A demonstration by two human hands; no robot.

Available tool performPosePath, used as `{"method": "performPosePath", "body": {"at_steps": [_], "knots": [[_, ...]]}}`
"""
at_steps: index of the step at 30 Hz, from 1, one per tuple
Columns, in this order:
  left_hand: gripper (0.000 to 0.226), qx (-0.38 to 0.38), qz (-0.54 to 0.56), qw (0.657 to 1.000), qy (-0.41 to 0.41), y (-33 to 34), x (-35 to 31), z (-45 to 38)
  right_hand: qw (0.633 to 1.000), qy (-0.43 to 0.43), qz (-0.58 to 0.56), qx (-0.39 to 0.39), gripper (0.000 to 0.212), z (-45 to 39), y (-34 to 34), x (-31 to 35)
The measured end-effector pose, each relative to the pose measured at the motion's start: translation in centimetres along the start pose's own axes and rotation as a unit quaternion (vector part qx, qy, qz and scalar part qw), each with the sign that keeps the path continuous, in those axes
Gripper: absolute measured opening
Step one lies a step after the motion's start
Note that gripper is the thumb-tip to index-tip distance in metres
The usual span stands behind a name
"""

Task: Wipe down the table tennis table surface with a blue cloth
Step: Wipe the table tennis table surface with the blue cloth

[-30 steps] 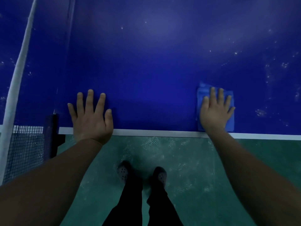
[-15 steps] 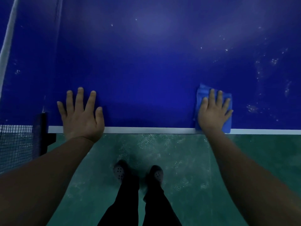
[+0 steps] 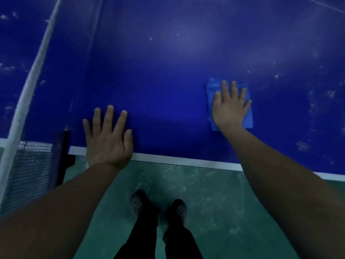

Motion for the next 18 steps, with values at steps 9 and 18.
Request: {"method": "performPosePath", "body": {"at_steps": [9, 18], "knots": [[0.065, -0.024, 0.018, 1.000, -0.004, -0.1, 0.0, -0.2, 0.900, -0.431, 0.059, -0.008, 0.054, 6.9, 4.4, 15.6], [0.062, -0.016, 0.003, 1.000, -0.003, 0.2, 0.2, -0.2, 0.966, -0.254, 0.033, -0.023, 0.057, -5.8, 1.3, 17.4]]}}
Point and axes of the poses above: each hand's wrist, its own z-axis away from the middle knuckle, its own y-axis out of the palm, x = y × z, the point moved 2 cm from there along -z, towards the middle knuckle, and after that the axes turned 4 degrees about -y, right-handed, at the moved point
